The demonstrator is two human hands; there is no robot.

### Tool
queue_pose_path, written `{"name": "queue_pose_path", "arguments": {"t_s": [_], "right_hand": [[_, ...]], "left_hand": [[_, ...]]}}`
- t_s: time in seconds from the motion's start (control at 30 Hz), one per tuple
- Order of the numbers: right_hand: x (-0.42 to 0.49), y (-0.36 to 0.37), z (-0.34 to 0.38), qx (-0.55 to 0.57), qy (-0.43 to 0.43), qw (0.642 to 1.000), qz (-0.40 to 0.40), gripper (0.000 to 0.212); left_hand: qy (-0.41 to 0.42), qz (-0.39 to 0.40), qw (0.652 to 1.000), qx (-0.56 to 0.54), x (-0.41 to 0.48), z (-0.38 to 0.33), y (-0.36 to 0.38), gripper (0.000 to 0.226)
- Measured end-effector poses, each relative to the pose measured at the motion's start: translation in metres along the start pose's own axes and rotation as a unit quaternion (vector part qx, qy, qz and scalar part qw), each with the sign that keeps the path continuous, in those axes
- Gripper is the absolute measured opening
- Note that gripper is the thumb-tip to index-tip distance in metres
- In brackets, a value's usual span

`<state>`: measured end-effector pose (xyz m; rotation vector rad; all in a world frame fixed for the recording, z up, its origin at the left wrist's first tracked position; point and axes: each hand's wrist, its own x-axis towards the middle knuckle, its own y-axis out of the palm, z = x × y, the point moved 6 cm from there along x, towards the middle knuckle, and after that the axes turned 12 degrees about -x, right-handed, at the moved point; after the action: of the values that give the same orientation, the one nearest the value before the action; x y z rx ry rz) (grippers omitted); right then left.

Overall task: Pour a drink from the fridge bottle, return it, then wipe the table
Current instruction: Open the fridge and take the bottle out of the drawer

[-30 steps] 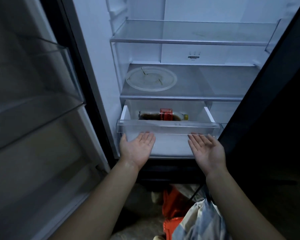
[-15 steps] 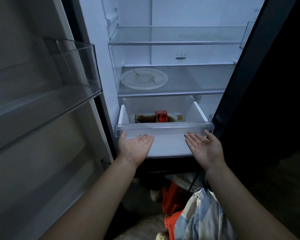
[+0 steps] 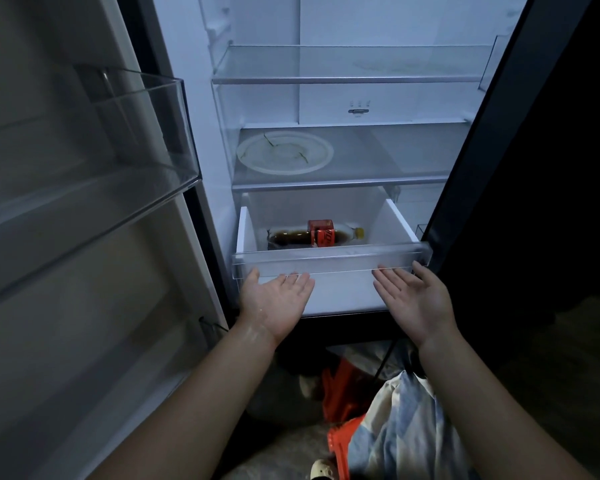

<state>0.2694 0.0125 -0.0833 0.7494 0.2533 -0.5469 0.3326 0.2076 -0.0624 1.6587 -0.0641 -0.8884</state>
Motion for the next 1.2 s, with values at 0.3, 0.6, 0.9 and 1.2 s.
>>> {"name": "queue_pose_path", "arguments": {"t_s": [0.3,0.6,0.9,1.2], "right_hand": [[0.015,-0.002,0.021,-0.463,-0.023,0.886,-0.009,0.025],[0.022,0.062,0.061,-0.754,-0.49,0.436,0.048,0.027],[0.068,0.044,0.046,-0.774,-0.519,0.358,-0.057,0.041],[0.069,0.044,0.045,-0.757,-0.545,0.356,-0.052,0.045]], "left_hand": [[0.015,0.06,0.923,0.381,0.003,-0.016,0.039,0.042],[0.317,0.104,0.379,0.863,0.049,-0.025,0.068,0.044],[0.262,0.081,0.314,0.909,0.094,-0.025,0.076,0.049],[0.173,0.078,0.203,0.961,0.172,-0.009,0.103,0.056]]}}
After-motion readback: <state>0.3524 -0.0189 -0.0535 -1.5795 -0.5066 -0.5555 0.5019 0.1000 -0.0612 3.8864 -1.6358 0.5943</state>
